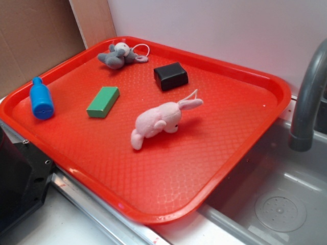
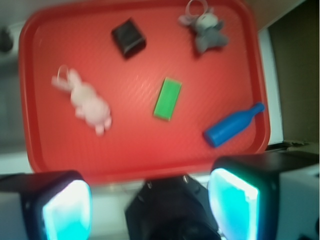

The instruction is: Grab the green block.

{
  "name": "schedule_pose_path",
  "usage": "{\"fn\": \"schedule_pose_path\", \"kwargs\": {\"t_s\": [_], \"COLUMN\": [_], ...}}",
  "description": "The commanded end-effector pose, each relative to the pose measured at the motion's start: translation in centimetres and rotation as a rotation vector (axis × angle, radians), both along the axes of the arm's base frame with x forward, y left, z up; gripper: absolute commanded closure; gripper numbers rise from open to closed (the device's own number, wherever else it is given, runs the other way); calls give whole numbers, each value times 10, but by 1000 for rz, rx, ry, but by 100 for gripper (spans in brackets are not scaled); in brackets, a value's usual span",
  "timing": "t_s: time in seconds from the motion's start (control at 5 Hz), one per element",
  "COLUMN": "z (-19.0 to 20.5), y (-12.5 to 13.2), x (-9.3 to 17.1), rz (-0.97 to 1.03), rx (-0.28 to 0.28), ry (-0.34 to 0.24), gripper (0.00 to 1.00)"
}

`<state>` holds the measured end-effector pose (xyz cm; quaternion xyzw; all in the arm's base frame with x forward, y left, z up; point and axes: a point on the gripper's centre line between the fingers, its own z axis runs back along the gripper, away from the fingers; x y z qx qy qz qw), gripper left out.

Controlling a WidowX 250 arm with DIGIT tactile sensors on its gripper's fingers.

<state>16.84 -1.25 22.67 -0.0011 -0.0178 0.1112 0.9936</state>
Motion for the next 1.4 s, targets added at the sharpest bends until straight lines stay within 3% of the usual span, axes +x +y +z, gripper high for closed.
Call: {"fn": "schedule_pose_path", "kwargs": {"t_s": [0.0, 0.2, 0.6, 1.0, 1.2], "z": [-24, -45, -45, -35, -71], "y": [16, 21, 21, 51, 59], "x": [29, 35, 35, 63, 58], "rz": [408, 407, 407, 338, 389], "rx": [29, 40, 40, 24, 18], "ry": [7, 26, 26, -120, -26], "gripper": [0, 0, 0, 0, 0]}}
